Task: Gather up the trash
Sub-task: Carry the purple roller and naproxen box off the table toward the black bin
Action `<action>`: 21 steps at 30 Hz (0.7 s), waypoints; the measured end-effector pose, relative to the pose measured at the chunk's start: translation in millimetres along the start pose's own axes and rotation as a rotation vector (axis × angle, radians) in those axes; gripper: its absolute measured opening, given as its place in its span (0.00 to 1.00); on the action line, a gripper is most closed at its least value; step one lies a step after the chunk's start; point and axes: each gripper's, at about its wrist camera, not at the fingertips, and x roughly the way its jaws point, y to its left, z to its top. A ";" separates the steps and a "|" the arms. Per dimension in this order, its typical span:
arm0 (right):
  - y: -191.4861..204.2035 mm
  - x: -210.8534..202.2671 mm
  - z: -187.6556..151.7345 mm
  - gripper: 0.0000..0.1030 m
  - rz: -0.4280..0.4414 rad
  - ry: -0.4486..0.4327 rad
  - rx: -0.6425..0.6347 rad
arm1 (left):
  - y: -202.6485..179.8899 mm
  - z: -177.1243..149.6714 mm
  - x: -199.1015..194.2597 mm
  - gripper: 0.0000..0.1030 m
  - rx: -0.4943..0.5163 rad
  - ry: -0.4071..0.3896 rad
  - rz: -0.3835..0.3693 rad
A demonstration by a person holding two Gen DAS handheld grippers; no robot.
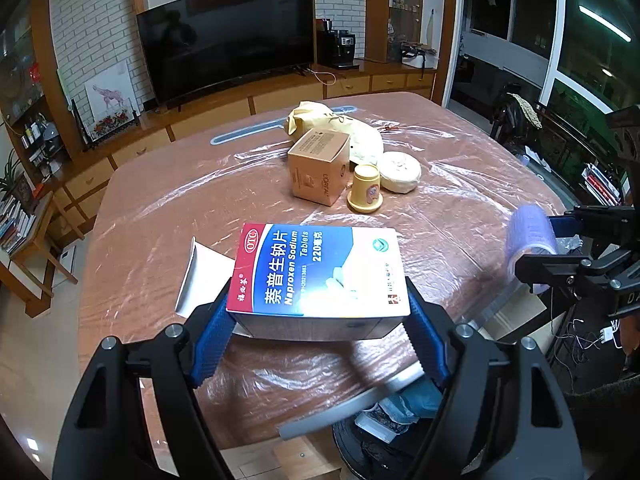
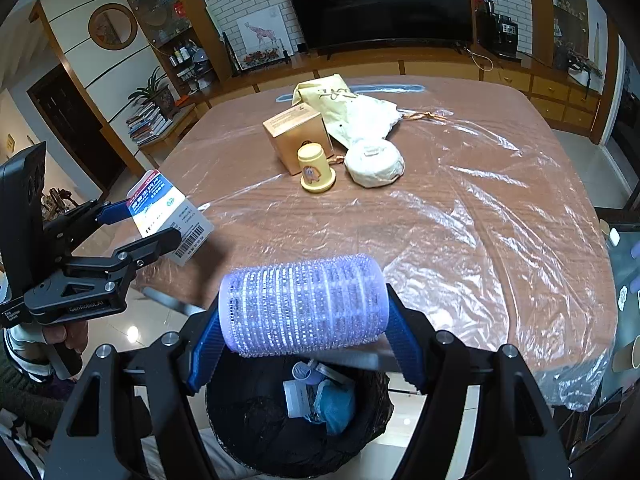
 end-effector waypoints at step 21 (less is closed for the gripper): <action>8.8 -8.4 -26.3 0.68 0.019 0.030 -0.009 | -20.3 -24.8 -20.0 0.76 0.056 0.022 -0.029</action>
